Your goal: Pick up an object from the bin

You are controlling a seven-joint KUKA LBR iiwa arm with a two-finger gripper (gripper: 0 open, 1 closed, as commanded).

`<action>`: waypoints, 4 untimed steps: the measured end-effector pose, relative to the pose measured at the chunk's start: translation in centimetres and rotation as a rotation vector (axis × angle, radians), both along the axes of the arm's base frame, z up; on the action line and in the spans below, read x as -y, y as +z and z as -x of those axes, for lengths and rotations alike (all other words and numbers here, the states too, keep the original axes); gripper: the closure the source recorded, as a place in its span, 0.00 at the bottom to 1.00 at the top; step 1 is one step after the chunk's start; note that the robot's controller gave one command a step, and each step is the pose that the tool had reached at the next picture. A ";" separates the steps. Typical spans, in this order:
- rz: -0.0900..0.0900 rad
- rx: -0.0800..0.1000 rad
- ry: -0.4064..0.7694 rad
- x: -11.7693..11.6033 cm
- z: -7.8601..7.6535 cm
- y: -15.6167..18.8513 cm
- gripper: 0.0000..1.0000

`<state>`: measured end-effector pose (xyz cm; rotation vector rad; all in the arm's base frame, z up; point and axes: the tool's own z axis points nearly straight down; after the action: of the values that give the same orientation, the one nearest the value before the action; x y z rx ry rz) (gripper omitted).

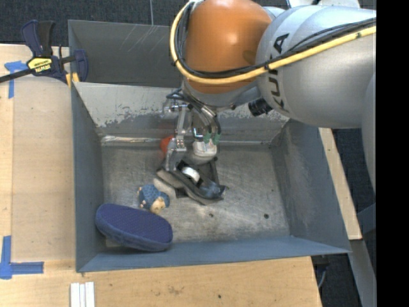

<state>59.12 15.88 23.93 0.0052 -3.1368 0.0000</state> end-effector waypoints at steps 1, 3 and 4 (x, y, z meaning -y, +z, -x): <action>0.003 -0.001 -0.034 5.9 3.4 -5.5 0.00; 0.000 0.007 -0.156 8.4 2.7 -12.8 1.00; 0.001 0.009 -0.113 8.2 2.5 -4.6 1.00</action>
Offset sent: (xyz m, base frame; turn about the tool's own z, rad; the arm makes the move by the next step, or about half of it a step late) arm -0.0326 -0.0551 -0.0521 0.0289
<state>56.64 7.66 19.32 -0.1728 -3.1406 0.0004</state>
